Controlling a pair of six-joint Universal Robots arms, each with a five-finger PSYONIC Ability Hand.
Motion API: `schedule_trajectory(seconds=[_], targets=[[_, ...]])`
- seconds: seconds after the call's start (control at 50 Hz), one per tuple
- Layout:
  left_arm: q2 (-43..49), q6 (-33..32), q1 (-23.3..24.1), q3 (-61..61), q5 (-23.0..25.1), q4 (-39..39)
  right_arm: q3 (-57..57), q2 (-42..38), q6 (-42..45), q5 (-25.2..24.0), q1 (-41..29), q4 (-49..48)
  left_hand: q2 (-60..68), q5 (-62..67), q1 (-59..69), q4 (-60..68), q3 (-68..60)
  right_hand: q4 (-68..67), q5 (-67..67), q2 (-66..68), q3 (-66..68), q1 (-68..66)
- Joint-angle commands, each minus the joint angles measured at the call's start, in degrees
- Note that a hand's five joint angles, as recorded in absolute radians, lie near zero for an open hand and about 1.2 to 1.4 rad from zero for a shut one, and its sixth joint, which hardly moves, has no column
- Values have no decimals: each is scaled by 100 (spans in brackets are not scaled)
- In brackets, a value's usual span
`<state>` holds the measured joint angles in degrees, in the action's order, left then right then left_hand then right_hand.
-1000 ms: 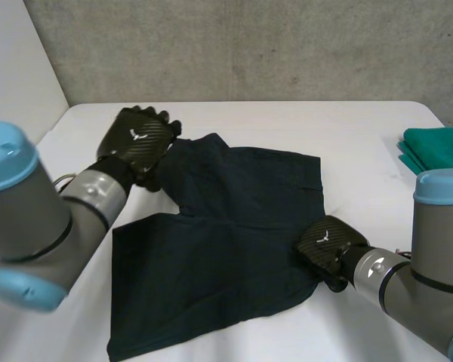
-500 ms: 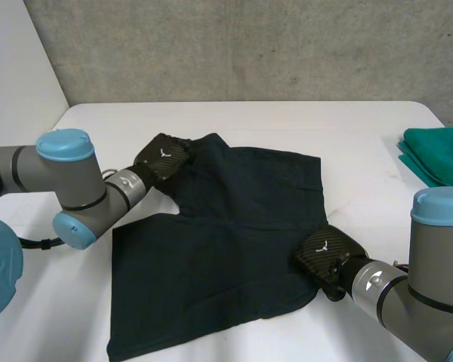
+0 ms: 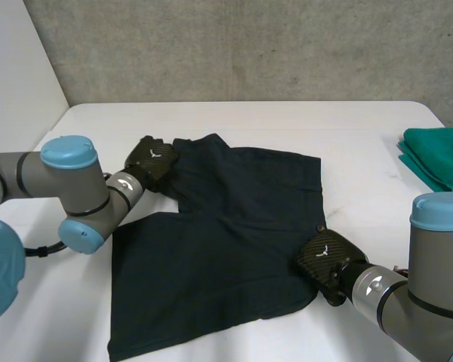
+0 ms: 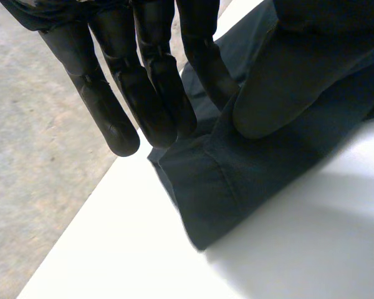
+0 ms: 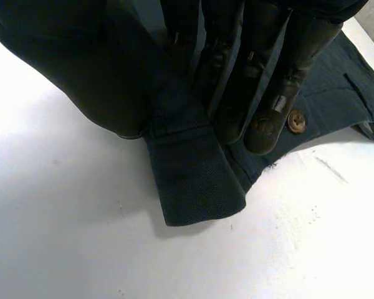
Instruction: Fold the laundry.
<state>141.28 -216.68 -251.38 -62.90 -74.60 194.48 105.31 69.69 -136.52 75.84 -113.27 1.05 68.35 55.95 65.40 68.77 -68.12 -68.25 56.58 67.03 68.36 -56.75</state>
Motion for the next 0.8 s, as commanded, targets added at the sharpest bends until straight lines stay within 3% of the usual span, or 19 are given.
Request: schedule_trajectory(seconds=[0.02, 0.12, 0.3, 0.42, 0.46, 0.48, 0.5, 0.54, 0.7, 0.8], targets=[[-627, -181, 106, -846, -1073, 82, 16, 0, 2, 1, -11, 0, 1165, 1405, 1460, 1123, -1188, -1175, 1342, 1297, 1164, -2325], [-804, -199, 291, -1128, -1794, -111, 25, 9, -7, 1, -37, 0, 1165, 1405, 1460, 1123, -1188, -1175, 1342, 1297, 1164, -2325], [-734, -199, 379, -1146, -2023, -595, 78, 9, -7, 1, -63, 0, 1165, 1405, 1460, 1123, -1188, -1175, 1342, 1297, 1164, -2325], [-751, -173, 397, -1111, -2436, -657, 95, 9, -7, 10, -46, 0, 1165, 1405, 1460, 1123, -1188, -1175, 1342, 1297, 1164, -2325], [-751, -155, 405, -1111, -2507, -657, 95, 9, -7, 10, -46, 0, 116, 357, 411, 75, -140, -1175, 1342, 1297, 1164, -2325], [-768, -146, 414, -1128, -2533, -657, 95, 9, -7, 1, -46, 0, -1125, -884, -830, -1166, 1101, -1175, 1342, 1297, 1164, -2325], [-821, -163, 466, -1181, -2577, -648, 104, 9, -15, 10, -46, 0, -3602, -3361, -3307, -3644, 3579, -1175, 1342, 1297, 1164, -2325], [-944, -137, 546, -1216, -2621, -648, 95, 9, -85, 1, -46, -17, -4650, -4409, -4355, -4692, 4627, -1175, 1342, 1297, 1164, -2325], [-2428, 372, 607, -2269, -2657, -674, -115, 9, -744, -16, -28, -70, -4990, -4749, -4695, -5031, 4966, -1175, 1342, 1297, 1164, -2325], [-3630, 1065, 774, -3437, -2534, -902, -353, 9, -1166, 1, -19, -44, -4605, -4364, -4310, -4646, 4581, -1175, 1342, 1297, 1164, -2325]])
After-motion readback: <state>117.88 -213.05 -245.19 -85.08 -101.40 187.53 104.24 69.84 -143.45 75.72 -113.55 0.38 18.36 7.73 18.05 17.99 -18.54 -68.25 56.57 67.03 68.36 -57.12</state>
